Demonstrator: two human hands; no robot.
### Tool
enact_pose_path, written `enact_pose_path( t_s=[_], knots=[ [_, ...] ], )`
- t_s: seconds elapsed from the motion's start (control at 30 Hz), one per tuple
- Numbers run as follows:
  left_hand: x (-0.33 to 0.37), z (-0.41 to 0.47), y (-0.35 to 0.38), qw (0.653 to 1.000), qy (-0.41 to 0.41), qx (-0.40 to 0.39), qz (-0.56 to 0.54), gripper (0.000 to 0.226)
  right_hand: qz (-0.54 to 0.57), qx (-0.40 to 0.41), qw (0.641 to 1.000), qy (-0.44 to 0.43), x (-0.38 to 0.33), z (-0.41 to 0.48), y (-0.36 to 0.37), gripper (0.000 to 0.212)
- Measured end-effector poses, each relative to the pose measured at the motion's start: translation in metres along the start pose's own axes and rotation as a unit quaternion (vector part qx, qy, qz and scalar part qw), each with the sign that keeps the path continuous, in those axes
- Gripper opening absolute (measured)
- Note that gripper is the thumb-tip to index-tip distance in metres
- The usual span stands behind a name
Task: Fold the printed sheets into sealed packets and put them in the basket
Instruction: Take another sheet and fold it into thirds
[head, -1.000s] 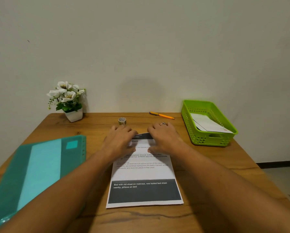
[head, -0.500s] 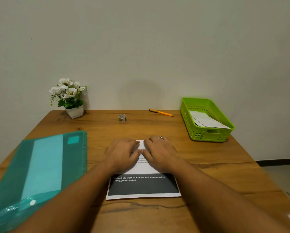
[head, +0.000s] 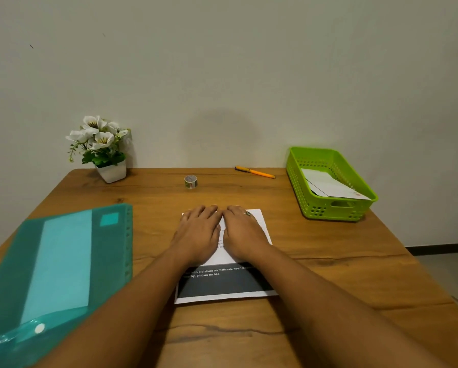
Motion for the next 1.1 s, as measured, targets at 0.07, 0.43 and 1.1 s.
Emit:
enact_pose_path(
  t_s=[0.07, 0.43, 1.1],
  knots=[
    [-0.003, 0.002, 0.002, 1.000, 0.001, -0.018, -0.003, 0.053, 0.005, 0.009, 1.000, -0.003, 0.000, 0.001, 0.007, 0.053],
    [-0.030, 0.007, 0.007, 0.993, -0.012, -0.100, 0.059, 0.070, -0.098, -0.064, 0.993, 0.017, 0.037, -0.008, 0.003, 0.085],
    [-0.038, 0.056, -0.025, 0.977, -0.065, -0.202, -0.006, 0.060, -0.134, -0.120, 0.983, 0.038, 0.035, 0.032, -0.040, 0.082]
  ],
)
Point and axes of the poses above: each hand's wrist, its own z-axis towards the middle knuckle, its own y-axis out of the palm, x = y × z, the point moved 3 cm from there along z, towards the middle knuckle, and after that the axes turned 15 degrees about x, right-handed, at the moved point
